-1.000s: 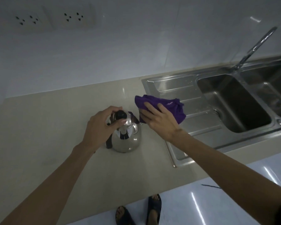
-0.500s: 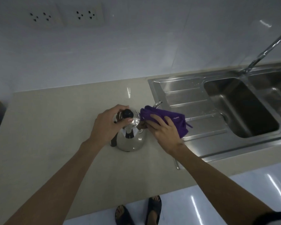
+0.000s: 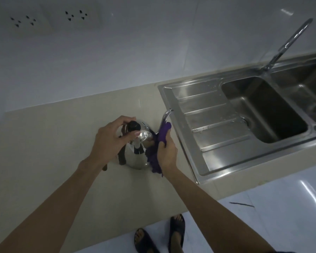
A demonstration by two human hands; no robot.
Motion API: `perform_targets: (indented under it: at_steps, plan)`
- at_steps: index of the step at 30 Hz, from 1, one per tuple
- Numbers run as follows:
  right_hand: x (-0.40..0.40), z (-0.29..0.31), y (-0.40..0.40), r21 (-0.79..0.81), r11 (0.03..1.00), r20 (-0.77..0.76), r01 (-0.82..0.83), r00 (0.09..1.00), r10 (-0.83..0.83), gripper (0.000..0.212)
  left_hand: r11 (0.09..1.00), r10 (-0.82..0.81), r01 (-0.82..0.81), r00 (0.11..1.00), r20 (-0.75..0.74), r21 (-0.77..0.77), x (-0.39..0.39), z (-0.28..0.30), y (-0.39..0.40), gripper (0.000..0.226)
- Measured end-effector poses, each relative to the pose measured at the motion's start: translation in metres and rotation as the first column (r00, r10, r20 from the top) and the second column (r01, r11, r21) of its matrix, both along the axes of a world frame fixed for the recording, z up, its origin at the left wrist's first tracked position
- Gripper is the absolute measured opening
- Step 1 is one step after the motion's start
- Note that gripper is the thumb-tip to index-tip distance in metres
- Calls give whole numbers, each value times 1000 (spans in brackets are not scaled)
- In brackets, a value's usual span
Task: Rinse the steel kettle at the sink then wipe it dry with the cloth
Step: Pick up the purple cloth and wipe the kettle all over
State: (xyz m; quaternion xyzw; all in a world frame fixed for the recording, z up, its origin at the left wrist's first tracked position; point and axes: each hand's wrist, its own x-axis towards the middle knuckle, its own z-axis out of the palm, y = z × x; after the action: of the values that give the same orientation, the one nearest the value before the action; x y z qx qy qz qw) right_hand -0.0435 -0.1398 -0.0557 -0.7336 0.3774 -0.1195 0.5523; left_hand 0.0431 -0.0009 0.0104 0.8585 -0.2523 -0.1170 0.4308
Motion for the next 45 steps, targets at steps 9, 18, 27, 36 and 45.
perform_targets:
  at_steps: [9, 18, 27, 36, 45]
  plan:
    - [8, -3, -7, 80, 997, -49, -5, 999, 9, 58, 999, -37, 37, 999, 21, -1, 2, -2, -1, 32]
    - [12, -4, -21, 241, 969, -267, -56, 956, 121, 30, 998, -60, 60, 998, -2, -25, 4, -3, 0, 30]
    - [-33, 65, 9, 69, 955, -21, -287, 957, 289, 29, 977, -201, 207, 973, -110, 47, 22, 20, 8, 32]
    - [15, 109, -29, -86, 904, -17, -420, 907, 420, 33, 929, 362, -371, 912, 192, 7, -49, -8, -17, 36]
    - [30, 145, -89, -163, 886, 136, -434, 879, 456, 50, 991, -9, -11, 989, 148, 134, 1, -2, 8, 78]
